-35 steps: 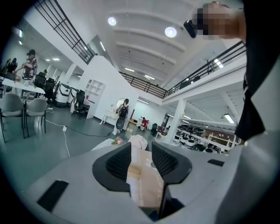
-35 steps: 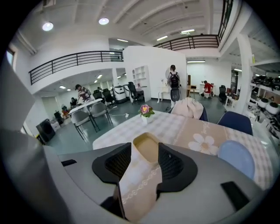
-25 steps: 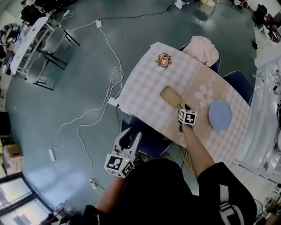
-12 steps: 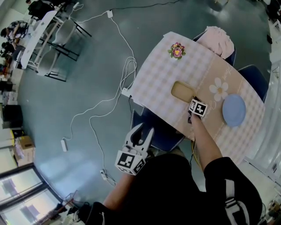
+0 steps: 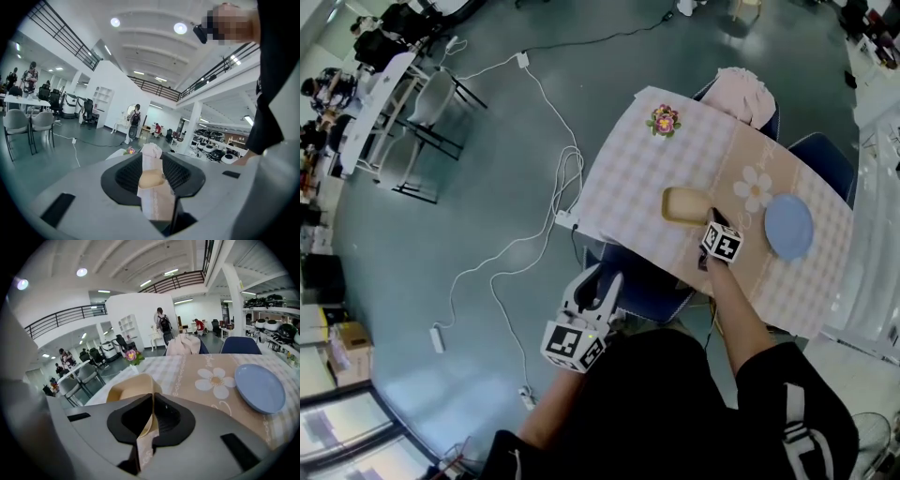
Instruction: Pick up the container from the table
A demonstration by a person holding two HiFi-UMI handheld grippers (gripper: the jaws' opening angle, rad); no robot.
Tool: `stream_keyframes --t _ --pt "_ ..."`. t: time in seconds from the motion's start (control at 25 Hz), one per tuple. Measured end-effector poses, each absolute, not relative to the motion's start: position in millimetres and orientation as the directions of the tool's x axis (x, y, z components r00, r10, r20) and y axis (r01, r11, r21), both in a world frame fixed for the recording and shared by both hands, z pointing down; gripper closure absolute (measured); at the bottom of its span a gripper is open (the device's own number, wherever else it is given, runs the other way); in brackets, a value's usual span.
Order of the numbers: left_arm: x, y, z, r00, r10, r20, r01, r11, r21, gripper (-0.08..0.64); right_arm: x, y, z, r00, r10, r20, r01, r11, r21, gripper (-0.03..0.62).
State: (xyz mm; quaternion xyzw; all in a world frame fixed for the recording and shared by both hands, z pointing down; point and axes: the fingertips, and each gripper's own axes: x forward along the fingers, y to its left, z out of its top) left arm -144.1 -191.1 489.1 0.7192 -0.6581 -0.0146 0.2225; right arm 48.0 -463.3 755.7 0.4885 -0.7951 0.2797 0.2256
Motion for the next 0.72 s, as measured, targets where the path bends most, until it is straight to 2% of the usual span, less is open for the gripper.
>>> stream_keyframes --t 0.2,0.4,0.72 --pt "-157.1 -174.0 475.2 0.158 -0.961 0.227 -0.944 -0.080 0.320 0.453 29.8 -441.6 681.8 -0.481 -0.714 0.508 -0.877 0.387 -0.286 0.580" --pt "-171.9 -162.1 456.1 0.179 -0.971 0.160 -0.943 -0.123 0.310 0.508 6.0 -411.1 597.4 -0.532 -0.757 0.379 -0.847 0.464 -0.259 0.580" --pt "-195.2 -146.6 432.1 0.176 -0.981 0.078 -0.944 -0.146 0.297 0.529 -23.4 -341.7 506.8 -0.609 -0.754 0.248 -0.792 0.562 -0.239 0.580"
